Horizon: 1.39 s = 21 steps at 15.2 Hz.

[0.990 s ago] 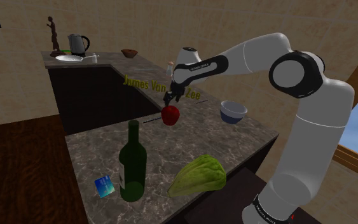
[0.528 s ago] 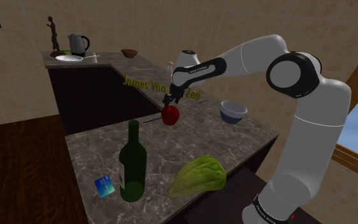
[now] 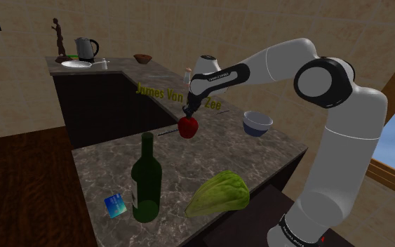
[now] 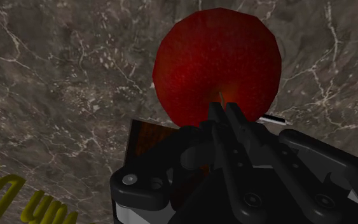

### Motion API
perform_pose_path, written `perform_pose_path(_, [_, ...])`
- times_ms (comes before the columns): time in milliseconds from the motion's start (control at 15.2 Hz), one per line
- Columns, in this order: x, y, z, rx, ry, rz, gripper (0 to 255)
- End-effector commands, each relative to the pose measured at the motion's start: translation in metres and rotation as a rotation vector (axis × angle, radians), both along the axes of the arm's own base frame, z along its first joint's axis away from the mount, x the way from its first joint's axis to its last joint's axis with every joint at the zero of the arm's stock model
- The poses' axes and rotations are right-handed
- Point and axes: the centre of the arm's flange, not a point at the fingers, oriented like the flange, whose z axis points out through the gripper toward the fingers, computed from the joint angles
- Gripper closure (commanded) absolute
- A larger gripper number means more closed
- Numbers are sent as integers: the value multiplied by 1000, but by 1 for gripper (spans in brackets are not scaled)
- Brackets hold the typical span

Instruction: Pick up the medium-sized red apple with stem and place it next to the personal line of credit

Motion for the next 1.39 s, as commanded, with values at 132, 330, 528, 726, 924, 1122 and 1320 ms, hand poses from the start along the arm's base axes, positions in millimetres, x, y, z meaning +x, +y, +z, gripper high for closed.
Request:
perform_pose_path(132, [0,0,0,0,0,0,255])
perform_pose_path(330, [0,0,10,0,0,0,255])
perform_pose_path(528, [0,0,26,0,0,0,255])
perform_pose_path(726, [0,0,42,0,0,0,255])
perform_pose_path(924, [0,0,58,0,0,0,255])
perform_pose_path(1122, [0,0,74,0,0,0,255])
perform_pose_path(1320, [0,0,90,0,0,0,255])
